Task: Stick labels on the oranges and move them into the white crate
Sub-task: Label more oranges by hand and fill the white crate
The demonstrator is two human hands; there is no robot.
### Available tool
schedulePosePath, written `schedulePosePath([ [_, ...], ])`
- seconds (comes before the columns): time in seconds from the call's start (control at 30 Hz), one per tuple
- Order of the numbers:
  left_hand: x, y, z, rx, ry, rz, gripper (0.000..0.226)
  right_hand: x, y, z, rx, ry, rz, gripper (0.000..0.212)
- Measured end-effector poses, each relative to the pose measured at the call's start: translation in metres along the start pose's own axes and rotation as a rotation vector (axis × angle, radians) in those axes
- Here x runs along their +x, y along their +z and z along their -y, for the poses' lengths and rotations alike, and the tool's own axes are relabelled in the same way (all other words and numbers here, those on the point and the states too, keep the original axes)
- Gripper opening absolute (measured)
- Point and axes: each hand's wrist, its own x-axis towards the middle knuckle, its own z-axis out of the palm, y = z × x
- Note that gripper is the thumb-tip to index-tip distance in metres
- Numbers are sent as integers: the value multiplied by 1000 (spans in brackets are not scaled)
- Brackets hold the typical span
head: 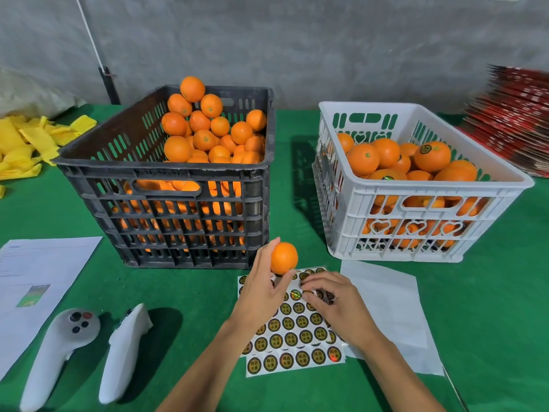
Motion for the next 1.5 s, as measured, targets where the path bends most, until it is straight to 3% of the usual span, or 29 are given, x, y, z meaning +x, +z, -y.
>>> schedulePosePath([
  [0.13, -1, 1, 0, 7, 5, 25, 69, -3, -2, 9, 60, -113, -87, 12],
  [0.27, 2, -2, -11, -43, 9, 20, 71, 15, -9, 35, 492, 98, -154, 13],
  [0.5, 27, -10, -66, -312, 68, -46, 70, 52, -33, 77, 563, 31, -298, 22],
  [0.57, 37, -15, -85, -349, 99, -56, 70, 58, -47, 87, 597, 12, -295, 32],
  [0.67, 54, -28, -118, -376, 176, 6, 70, 66, -79, 101, 738, 41, -236, 69],
  [0.7, 60, -31, -131, -372, 219, 28, 70, 69, -92, 104, 766, 52, -208, 72],
  [0.83, 92, -30, -181, -324, 372, 82, 68, 83, -142, 117, 770, 65, -99, 43],
  [0.97, 138, -16, -221, -235, 449, 158, 65, 107, -177, 112, 1037, 82, -156, 47],
  [1.07, 170, 0, -239, -120, 428, 207, 60, 134, -200, 102, 741, 89, -442, 29],
  [1.17, 188, 1, -248, 10, 399, 154, 58, 165, -219, 83, 227, 140, -696, 33],
  [1.3, 205, -37, -245, 148, 430, 73, 40, 194, -227, 69, -641, 189, -674, 40],
  [1.37, 213, -64, -237, 183, 416, 12, 30, 208, -215, 78, -675, 106, -611, 40],
  [1.5, 227, -117, -208, 341, 284, -111, 25, 238, -168, 125, -473, -97, -506, 36],
])
